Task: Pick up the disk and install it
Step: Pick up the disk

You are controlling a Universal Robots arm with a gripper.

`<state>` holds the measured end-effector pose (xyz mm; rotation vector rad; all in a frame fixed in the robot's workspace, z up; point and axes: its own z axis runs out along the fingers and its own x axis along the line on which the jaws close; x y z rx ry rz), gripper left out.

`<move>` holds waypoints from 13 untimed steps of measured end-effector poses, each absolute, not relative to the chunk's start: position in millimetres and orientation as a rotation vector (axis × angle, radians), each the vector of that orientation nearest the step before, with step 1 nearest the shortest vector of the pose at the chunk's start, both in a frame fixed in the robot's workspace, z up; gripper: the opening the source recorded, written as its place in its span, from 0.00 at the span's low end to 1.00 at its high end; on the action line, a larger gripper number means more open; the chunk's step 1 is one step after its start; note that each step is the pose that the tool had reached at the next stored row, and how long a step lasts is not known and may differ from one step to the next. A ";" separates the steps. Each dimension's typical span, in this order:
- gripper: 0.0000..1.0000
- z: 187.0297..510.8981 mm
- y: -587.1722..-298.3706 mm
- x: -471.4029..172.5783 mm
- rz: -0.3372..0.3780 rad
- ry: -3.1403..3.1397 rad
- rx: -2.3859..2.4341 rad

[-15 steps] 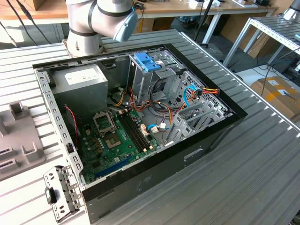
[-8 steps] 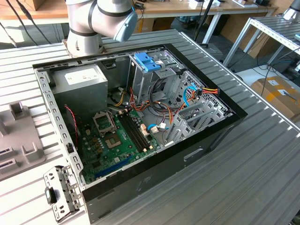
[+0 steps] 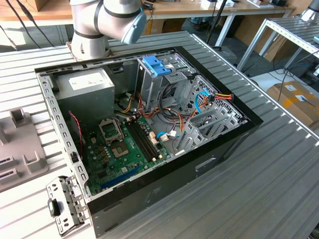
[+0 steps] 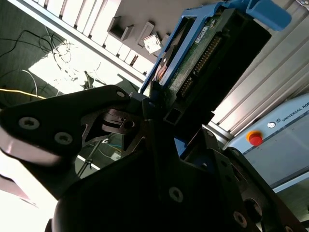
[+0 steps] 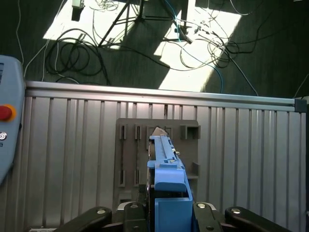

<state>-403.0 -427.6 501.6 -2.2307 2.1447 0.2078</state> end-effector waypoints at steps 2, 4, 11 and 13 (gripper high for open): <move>0.36 501.6 -430.4 -403.0 0.208 2.145 -2.231; 0.36 501.6 -433.4 -403.0 0.208 2.145 -2.231; 0.36 501.5 -436.0 -402.9 0.208 2.145 -2.231; 0.36 501.5 -436.2 -402.7 0.208 2.145 -2.231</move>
